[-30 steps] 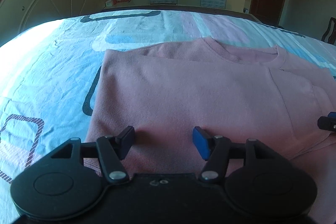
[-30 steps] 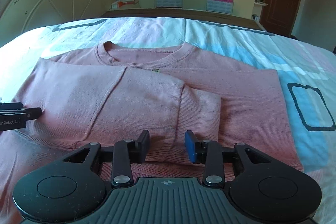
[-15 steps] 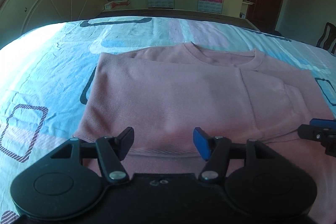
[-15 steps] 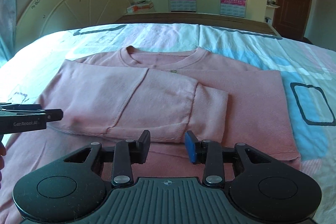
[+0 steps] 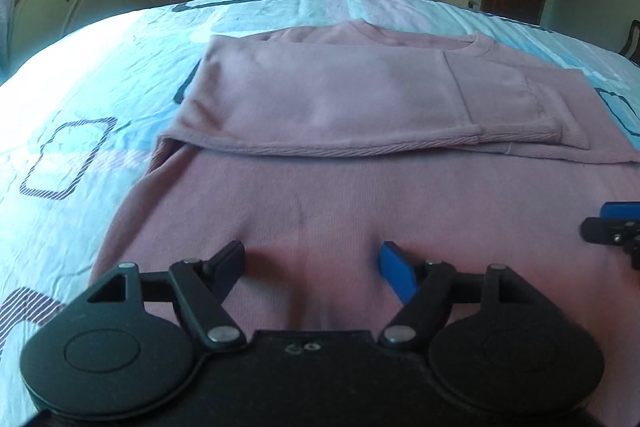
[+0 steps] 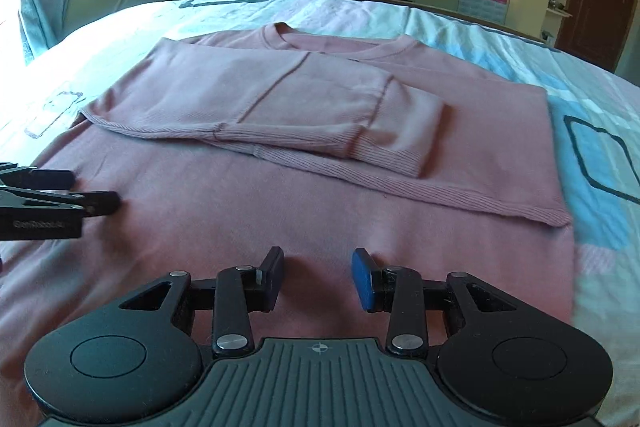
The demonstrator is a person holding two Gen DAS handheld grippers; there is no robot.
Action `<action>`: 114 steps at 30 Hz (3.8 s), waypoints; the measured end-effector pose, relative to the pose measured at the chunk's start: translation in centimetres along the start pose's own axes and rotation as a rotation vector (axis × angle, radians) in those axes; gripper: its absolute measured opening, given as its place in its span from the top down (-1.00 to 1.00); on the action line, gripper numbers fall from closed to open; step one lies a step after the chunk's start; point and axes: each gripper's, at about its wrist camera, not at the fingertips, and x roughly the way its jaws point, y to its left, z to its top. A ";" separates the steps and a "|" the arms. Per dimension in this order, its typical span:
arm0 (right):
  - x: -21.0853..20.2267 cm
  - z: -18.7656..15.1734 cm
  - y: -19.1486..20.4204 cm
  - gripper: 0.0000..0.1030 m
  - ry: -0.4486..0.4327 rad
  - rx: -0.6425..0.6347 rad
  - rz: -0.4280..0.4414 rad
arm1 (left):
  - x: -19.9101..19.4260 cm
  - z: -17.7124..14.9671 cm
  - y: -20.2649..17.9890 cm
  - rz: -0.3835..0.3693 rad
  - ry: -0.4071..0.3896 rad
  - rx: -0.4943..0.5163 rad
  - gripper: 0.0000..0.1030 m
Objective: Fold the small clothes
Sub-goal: 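Move both tools to the sweatshirt hem, open, ready to fold, then grasp the hem ribbing with both tools and lift it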
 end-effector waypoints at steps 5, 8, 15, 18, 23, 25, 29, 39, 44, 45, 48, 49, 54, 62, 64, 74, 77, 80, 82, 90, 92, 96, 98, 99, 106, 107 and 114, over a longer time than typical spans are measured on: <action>-2.5 -0.8 0.1 0.29 -0.019 0.062 0.027 | -2.7 -1.1 1.2 -0.001 0.015 -0.020 -0.33; -3.7 -1.2 2.2 0.29 -0.034 0.092 0.066 | -4.2 -1.7 -0.1 -0.055 -0.016 0.026 -0.34; -3.9 -3.7 7.8 0.29 -0.006 0.042 0.002 | -3.8 -4.4 -1.6 -0.145 0.001 0.122 -0.39; -4.1 -5.7 8.0 0.29 0.009 0.032 -0.082 | -4.6 -5.6 0.1 -0.164 0.002 0.117 -0.42; -6.7 -8.6 6.9 0.28 0.024 0.110 -0.164 | -6.2 -7.6 2.5 -0.186 -0.006 0.134 -0.44; -7.5 -9.5 7.0 0.28 0.026 0.129 -0.181 | -6.7 -8.0 3.2 -0.192 -0.002 0.125 -0.44; -9.4 -10.2 8.3 0.26 -0.004 0.149 -0.190 | -7.9 -8.4 3.2 -0.201 -0.004 0.129 -0.43; -10.0 -12.0 10.6 -0.06 0.008 0.151 -0.220 | -9.1 -10.6 4.0 -0.195 0.007 0.157 -0.46; -10.2 -12.5 10.6 -0.11 0.016 0.176 -0.236 | -9.7 -11.2 4.8 -0.195 0.007 0.148 -0.49; -10.2 -12.7 10.5 -0.13 0.015 0.186 -0.237 | -9.8 -11.3 4.8 -0.195 0.006 0.149 -0.49; -10.0 -13.1 10.1 -0.30 0.004 0.234 -0.247 | -9.9 -11.5 5.0 -0.192 0.002 0.153 -0.58; -9.9 -13.2 10.1 -0.33 0.000 0.241 -0.251 | -9.8 -11.6 5.1 -0.192 0.001 0.149 -0.61; -9.7 -13.5 10.5 -0.52 -0.025 0.237 -0.285 | -9.8 -11.9 5.2 -0.191 -0.007 0.145 -0.67; -10.0 -14.0 9.5 -0.99 -0.009 0.249 -0.199 | -10.8 -12.3 6.6 -0.204 -0.001 0.128 -0.64; -10.0 -13.9 9.4 -0.99 0.005 0.233 -0.187 | -11.1 -12.4 7.1 -0.197 0.006 0.121 -0.62; -14.5 -14.7 7.2 -0.52 -0.048 0.241 -0.275 | -12.3 -13.0 12.0 -0.130 0.052 -0.006 -0.46; -15.3 -15.5 4.7 -0.47 -0.017 0.294 -0.306 | -11.7 -13.3 13.1 -0.156 0.096 -0.071 -0.42; -15.8 -16.2 2.9 -0.46 -0.002 0.337 -0.331 | -11.6 -13.4 13.0 -0.177 0.108 -0.070 -0.29; -16.0 -16.7 2.0 -0.46 0.012 0.363 -0.328 | -11.6 -13.3 13.0 -0.192 0.117 -0.076 -0.16; -16.7 -18.1 1.1 -0.14 0.033 0.442 -0.269 | -11.4 -13.2 12.4 -0.270 0.161 -0.081 0.66; -16.7 -17.8 1.3 0.29 0.036 0.443 -0.239 | -11.5 -13.0 12.3 -0.280 0.162 -0.095 0.83; -16.7 -17.1 1.2 0.68 0.064 0.460 -0.174 | -11.6 -12.3 12.9 -0.322 0.171 -0.156 0.91; -17.2 -16.6 0.8 0.77 0.052 0.493 -0.126 | -11.9 -11.6 13.1 -0.348 0.163 -0.174 0.92; -17.5 -16.3 0.6 0.77 0.039 0.506 -0.107 | -12.1 -11.1 13.1 -0.361 0.155 -0.182 0.92; -18.4 -12.0 -1.2 0.80 -0.084 0.545 -0.012 | -12.4 -6.1 12.1 -0.405 0.032 -0.214 0.93; -18.1 -11.0 -1.7 0.80 -0.105 0.553 -0.002 | -12.2 -5.2 12.0 -0.408 0.013 -0.219 0.93; -15.9 -3.6 -5.6 0.81 -0.242 0.575 0.012 | -9.2 2.6 11.3 -0.422 -0.103 -0.286 0.93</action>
